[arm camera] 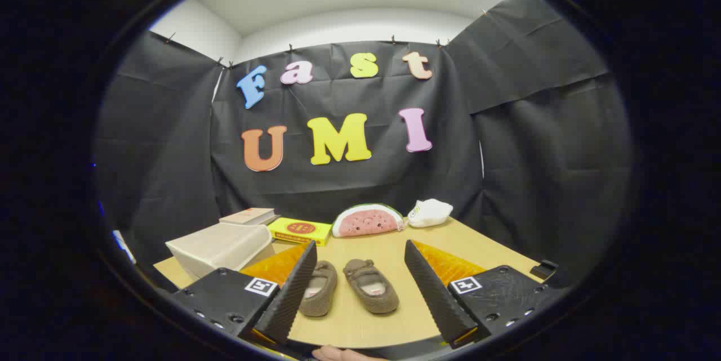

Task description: Open the storage box then place both shoes into the box .Put the left shoe in first, then the right shoe, with the right side of both shoes facing outward in a uniform manner.

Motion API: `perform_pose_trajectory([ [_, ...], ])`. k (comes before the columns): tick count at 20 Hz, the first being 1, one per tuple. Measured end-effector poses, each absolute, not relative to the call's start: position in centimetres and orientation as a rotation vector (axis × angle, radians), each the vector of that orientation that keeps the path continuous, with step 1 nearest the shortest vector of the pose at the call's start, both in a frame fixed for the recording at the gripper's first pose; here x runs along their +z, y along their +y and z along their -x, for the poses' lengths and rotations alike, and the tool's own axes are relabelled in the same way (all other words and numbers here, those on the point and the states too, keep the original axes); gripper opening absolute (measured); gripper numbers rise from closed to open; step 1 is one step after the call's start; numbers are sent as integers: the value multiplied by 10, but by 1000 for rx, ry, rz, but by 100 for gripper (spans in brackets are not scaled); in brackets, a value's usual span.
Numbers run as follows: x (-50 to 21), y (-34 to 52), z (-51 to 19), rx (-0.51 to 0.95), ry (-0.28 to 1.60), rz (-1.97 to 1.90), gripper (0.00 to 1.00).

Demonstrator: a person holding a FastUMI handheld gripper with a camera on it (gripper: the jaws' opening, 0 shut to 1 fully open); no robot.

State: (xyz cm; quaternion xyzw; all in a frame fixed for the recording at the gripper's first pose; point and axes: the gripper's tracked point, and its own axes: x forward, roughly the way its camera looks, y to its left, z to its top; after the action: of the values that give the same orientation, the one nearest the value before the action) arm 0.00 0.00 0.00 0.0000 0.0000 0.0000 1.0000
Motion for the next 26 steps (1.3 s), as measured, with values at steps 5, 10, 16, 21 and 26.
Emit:
perform_pose_trajectory([
  [5, 3, 11, -2, 15, -9, 16, 95],
  [10, 1, 20, -4, 27, -8, 20, 95],
  [16, -1, 29, -14, 39, 7, 71, 95],
  [21, -3, 41, -31, 63, 31, 55, 95],
  [26, -3, 68, -61, 113, 69, 42, 95],
])
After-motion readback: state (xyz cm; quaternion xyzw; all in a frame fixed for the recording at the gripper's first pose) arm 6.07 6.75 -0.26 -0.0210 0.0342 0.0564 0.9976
